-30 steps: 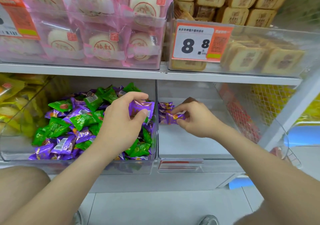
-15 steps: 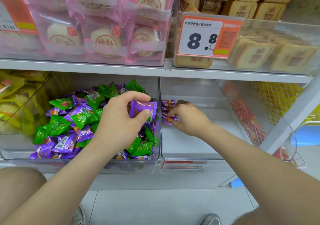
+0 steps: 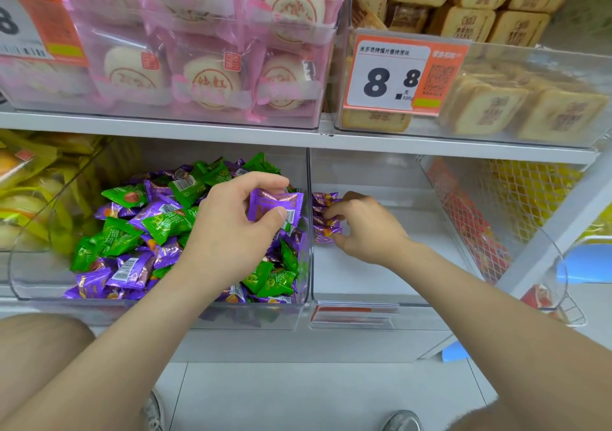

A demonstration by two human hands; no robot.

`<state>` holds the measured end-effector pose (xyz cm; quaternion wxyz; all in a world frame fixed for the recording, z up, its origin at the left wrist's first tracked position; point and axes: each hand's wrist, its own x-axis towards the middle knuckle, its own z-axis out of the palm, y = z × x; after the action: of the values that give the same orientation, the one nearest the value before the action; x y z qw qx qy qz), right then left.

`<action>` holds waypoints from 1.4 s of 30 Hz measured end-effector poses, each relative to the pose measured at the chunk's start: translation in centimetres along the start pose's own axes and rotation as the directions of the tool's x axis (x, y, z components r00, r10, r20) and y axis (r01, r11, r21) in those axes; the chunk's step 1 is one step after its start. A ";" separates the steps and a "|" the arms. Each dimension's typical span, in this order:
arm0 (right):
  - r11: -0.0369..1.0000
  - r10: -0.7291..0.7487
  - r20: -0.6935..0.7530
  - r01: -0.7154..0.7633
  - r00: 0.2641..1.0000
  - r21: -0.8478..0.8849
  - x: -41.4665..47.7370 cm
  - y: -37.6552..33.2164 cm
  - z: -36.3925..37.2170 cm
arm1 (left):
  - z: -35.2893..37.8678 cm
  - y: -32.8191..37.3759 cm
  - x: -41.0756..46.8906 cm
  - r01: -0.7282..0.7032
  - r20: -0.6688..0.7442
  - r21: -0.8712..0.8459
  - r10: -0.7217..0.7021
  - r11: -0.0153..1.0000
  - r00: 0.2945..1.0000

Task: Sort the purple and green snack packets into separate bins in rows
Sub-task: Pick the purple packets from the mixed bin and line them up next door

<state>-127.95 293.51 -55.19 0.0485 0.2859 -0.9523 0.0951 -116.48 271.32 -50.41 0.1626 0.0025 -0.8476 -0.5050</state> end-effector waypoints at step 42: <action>0.217 0.074 0.245 -0.256 0.967 0.942 -4.6 -4.7 -7.4 | 0.0 2.9 -0.8 -0.223 0.068 -0.124 0.233 0.967 0.970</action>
<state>-121.21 293.73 -47.90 -0.2187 0.1577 -0.7148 0.6452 -115.25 272.85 -48.19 0.1848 -0.1251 -0.8175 -0.5309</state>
